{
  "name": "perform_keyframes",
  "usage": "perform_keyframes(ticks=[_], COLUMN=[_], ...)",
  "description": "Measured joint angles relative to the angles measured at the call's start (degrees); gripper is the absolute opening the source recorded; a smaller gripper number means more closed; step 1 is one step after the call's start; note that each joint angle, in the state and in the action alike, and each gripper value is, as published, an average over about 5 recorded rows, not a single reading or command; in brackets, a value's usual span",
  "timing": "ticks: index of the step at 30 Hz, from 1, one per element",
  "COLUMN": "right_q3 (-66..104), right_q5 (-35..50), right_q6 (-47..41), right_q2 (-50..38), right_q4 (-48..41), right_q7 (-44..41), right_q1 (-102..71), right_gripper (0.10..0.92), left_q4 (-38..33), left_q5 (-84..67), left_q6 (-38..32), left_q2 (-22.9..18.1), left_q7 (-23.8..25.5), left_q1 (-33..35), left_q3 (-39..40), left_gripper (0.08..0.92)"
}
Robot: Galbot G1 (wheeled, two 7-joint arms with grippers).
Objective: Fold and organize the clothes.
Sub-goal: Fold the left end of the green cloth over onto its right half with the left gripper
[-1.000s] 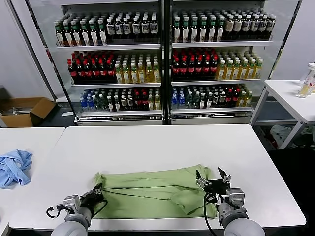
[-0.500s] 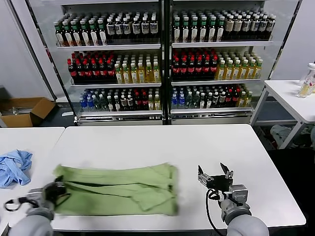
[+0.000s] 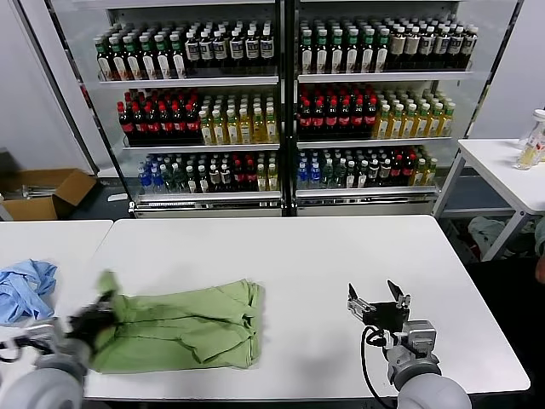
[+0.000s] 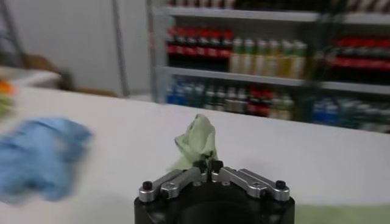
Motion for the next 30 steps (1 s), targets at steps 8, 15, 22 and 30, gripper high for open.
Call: perform_keyframes(ticks=[8, 15, 22, 30], right_q3=[0.6, 1.2, 1.6, 1.1], right_q5=[-0.9, -1.4, -1.4, -1.2], right_q6=[0.0, 0.0, 0.0, 0.0], right_q2=[0.8, 1.4, 1.2, 0.8], right_q4=[0.1, 0.1, 0.2, 0.4], right_q7=[0.0, 0.1, 0.1, 0.0], right_q1=[-1.7, -2.6, -3.0, -2.3], right_gripper=[0.823, 0.823, 0.823, 0.823], left_q4=[-0.5, 2.1, 5.2, 5.5], left_q5=[-3.9, -4.4, -4.4, -2.3], left_q6=[0.1, 0.2, 0.2, -2.5], left_q2=[-4.3, -7.4, -9.7, -11.6], left_q7=[0.5, 0.6, 0.8, 3.3], left_q1=[-4.6, -9.0, -12.8, -14.0], left_q3=[11.2, 17.9, 22.3, 24.5], left_gripper=[0.091, 0.091, 0.162, 0.385])
